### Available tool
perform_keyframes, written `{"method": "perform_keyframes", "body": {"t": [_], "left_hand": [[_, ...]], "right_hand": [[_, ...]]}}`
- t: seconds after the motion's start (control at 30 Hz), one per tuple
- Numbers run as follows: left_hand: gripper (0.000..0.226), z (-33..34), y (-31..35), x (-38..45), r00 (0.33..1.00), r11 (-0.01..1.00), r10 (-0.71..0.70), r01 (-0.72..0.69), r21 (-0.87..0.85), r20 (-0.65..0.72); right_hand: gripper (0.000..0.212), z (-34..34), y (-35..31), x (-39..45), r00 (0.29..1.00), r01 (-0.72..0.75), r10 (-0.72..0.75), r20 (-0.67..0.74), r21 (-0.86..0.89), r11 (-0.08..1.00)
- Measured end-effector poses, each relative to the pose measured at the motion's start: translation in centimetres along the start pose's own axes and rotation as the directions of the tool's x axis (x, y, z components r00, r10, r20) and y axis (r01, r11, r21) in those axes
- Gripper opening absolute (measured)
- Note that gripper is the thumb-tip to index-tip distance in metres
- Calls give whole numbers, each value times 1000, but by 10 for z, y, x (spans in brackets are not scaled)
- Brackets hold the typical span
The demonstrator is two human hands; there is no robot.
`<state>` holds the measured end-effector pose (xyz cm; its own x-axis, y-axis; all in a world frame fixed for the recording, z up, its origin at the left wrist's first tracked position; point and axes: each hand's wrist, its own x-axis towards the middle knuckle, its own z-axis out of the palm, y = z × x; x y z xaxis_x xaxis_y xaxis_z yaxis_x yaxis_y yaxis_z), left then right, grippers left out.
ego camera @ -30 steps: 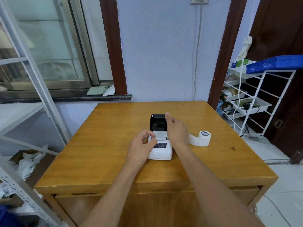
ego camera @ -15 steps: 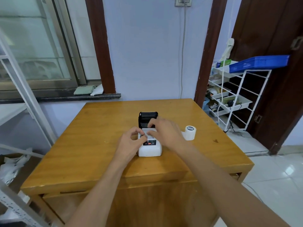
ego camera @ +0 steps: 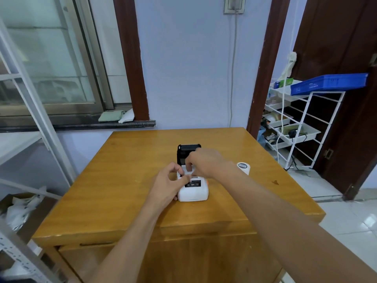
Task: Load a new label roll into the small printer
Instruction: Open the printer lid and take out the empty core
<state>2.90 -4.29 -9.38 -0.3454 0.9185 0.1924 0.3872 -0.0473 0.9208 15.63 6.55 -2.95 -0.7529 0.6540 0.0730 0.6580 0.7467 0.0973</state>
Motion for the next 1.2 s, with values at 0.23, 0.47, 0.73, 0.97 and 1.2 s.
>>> {"method": "perform_keyframes", "body": {"t": [0.23,0.47,0.73,0.97,1.2], "left_hand": [[25,1,3,1,1000,1000,-27,27,4,-1],[21,3,1,0,1000,1000,-13,14,24,-15],[17,6,-2,-1,1000,1000,1,-1,-2,-30],[6,7,-6,1,1000,997,-13,15,-70,22],[15,8,-15,7,999,996,-33,35,-87,21]], "right_hand": [[26,0,6,-2,999,-15,23,-37,197,980],[14,12,21,-23,971,-71,200,-129,645,761],[20,17,28,-40,934,-127,325,-147,716,686],[19,32,55,-63,852,-240,496,-167,718,654],[21,35,60,-72,833,-364,531,-155,570,737]]}}
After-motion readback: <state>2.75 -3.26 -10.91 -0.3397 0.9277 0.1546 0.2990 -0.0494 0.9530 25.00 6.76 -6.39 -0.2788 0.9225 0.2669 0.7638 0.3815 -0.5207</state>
